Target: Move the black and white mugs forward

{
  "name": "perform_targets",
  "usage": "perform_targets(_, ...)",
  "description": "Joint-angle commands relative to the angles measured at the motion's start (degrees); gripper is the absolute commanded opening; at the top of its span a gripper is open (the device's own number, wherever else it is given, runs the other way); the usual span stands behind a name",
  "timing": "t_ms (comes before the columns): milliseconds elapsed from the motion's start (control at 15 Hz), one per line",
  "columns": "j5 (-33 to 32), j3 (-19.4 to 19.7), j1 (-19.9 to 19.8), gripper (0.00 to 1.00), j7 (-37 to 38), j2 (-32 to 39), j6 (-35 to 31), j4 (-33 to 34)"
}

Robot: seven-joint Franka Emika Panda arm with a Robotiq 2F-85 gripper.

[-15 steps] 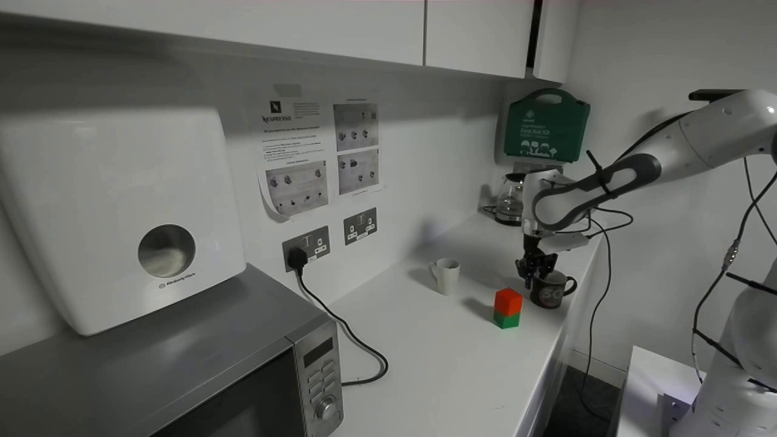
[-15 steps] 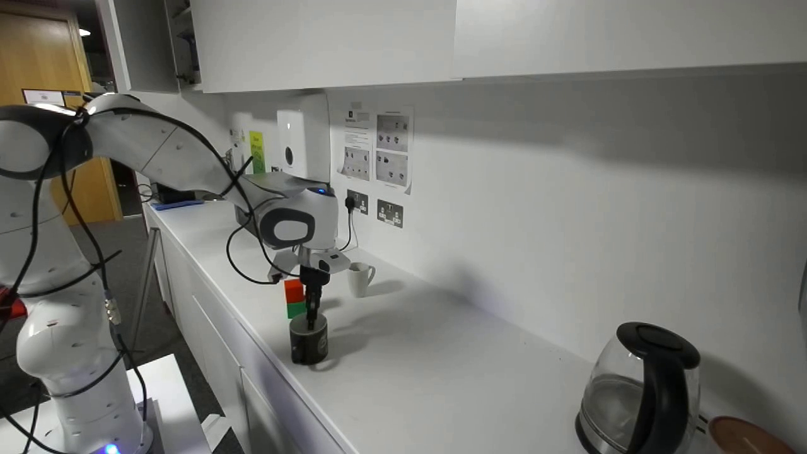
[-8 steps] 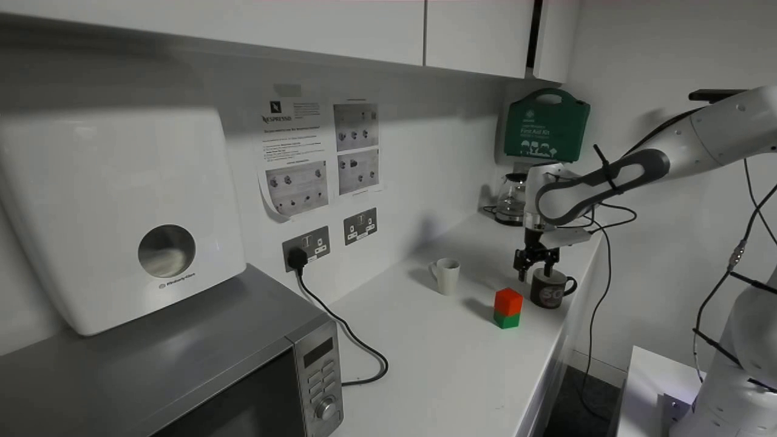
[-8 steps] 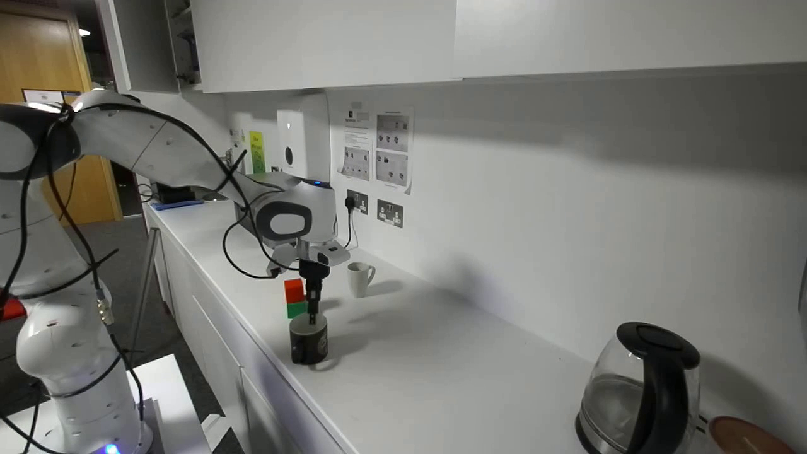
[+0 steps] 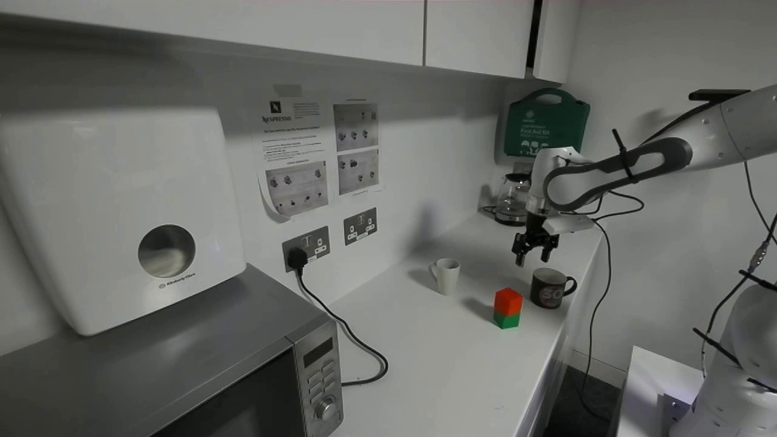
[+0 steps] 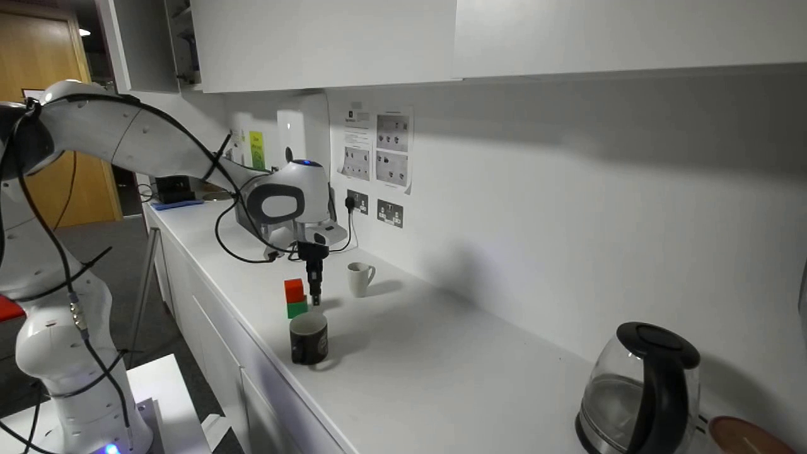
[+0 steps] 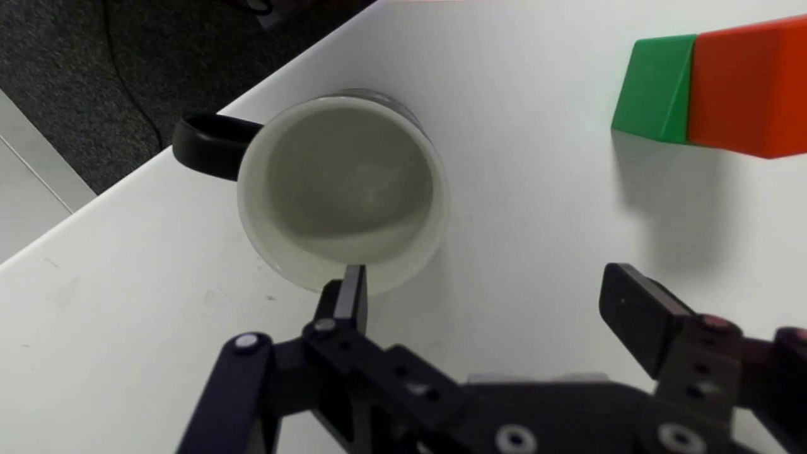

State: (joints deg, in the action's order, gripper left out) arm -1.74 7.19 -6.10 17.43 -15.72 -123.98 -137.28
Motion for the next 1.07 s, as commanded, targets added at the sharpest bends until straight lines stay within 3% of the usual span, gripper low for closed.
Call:
perform_targets(0, -1.64, -2.65, -0.77, 1.00, 0.99, -1.23, -0.20, 1.99)
perform_targets(400, -2.23, -5.69, 0.08, 1.00, 0.91, 0.43, -0.86, 7.46)
perform_targets(1000, 4.45, -7.15, 3.35, 1.00, 0.68, 10.23, -0.25, 20.02)
